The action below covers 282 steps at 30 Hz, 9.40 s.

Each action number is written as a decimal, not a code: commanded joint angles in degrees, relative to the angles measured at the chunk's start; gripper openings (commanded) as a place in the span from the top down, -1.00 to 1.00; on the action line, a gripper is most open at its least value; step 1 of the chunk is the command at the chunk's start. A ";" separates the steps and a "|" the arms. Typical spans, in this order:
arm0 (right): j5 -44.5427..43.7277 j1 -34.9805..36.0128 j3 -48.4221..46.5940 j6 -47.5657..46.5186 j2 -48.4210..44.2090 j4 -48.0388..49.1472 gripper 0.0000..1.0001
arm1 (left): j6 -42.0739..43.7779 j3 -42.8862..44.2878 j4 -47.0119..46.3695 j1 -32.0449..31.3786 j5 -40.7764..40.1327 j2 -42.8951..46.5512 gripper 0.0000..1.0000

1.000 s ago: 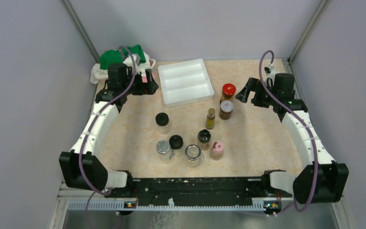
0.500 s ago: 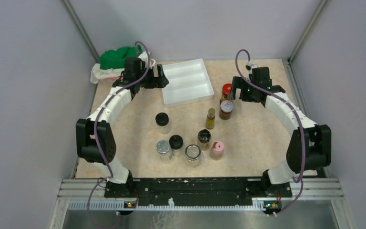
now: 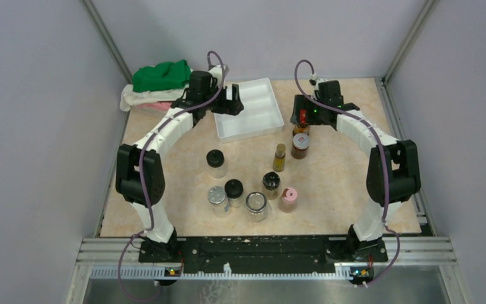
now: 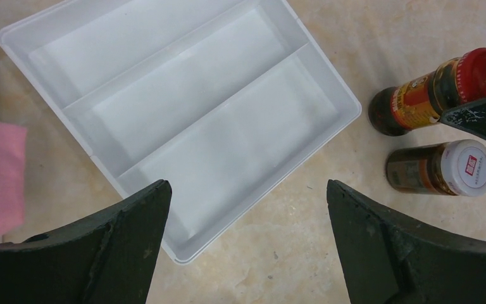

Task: Organize the condiment bottles
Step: Pick up the bottle from the center of the board, then place the bottle in the storage box, then pick up the bottle from the center of the board.

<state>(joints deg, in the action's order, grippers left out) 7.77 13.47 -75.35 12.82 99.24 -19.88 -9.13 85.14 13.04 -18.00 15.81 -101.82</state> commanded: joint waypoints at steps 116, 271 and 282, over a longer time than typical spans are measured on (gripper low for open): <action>4.68 1.82 -28.20 -1.47 14.00 5.41 1.00 | 3.15 14.90 20.33 -13.56 -29.19 -6.87 -0.98; -8.82 8.74 5.25 -5.79 -17.64 -4.16 -0.82 | -11.00 -25.15 17.44 -11.77 -27.99 18.66 0.06; -9.94 8.55 6.09 -6.77 -18.08 -4.49 -0.81 | -4.80 -0.29 26.01 -11.69 -32.11 14.80 1.00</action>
<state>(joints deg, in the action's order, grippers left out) -1.04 21.65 -69.41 7.20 84.05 -25.28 -17.45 72.20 39.29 -29.74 -13.78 -86.26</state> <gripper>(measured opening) 0.908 0.690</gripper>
